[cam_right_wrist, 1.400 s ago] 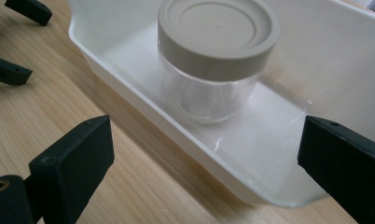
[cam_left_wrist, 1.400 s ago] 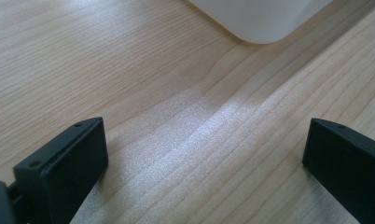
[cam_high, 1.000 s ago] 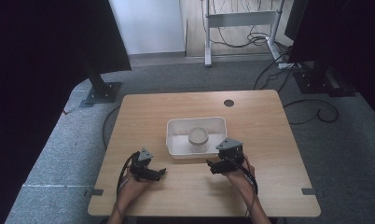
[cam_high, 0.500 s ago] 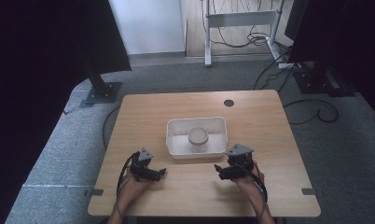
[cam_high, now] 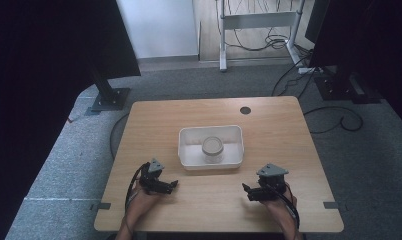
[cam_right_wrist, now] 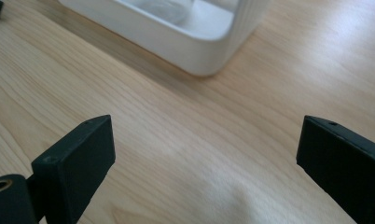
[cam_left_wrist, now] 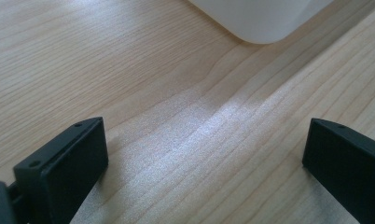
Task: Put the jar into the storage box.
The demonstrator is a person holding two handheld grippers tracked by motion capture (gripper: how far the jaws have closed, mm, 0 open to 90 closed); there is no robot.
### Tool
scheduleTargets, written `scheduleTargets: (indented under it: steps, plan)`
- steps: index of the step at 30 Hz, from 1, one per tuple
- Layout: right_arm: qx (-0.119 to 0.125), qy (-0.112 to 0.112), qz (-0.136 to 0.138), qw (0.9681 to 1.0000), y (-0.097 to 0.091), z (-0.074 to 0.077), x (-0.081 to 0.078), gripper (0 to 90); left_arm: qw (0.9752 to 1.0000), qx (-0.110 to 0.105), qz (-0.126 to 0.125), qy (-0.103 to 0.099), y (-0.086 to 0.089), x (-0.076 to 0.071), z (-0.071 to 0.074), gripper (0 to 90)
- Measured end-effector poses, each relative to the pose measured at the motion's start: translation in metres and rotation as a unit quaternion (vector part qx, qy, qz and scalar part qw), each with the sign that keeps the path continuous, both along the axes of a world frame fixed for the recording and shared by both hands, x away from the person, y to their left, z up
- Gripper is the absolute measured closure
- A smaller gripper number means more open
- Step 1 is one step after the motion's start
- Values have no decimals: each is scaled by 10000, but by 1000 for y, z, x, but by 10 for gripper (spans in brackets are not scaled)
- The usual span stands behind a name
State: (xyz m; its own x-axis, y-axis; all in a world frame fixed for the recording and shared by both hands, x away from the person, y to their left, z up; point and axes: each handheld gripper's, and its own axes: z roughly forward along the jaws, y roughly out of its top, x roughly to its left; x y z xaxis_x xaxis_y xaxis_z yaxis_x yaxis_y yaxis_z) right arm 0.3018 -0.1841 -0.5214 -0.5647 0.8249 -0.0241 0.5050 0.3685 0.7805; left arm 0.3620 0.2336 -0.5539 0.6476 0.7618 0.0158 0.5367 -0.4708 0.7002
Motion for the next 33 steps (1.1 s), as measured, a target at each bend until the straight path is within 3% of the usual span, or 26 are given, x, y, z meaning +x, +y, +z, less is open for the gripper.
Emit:
scheduleTargets:
  steps: [19, 33]
  plan:
    - [-165, 207, -393, 9989, -31, -35, -27, 40, 10000, 0, 11, 0, 0, 0, 0, 0]
    - [-192, 308, -535, 9979, -38, -39, -38, 37, 10000, 1, 14, -1, 0, 0, 0, 0]
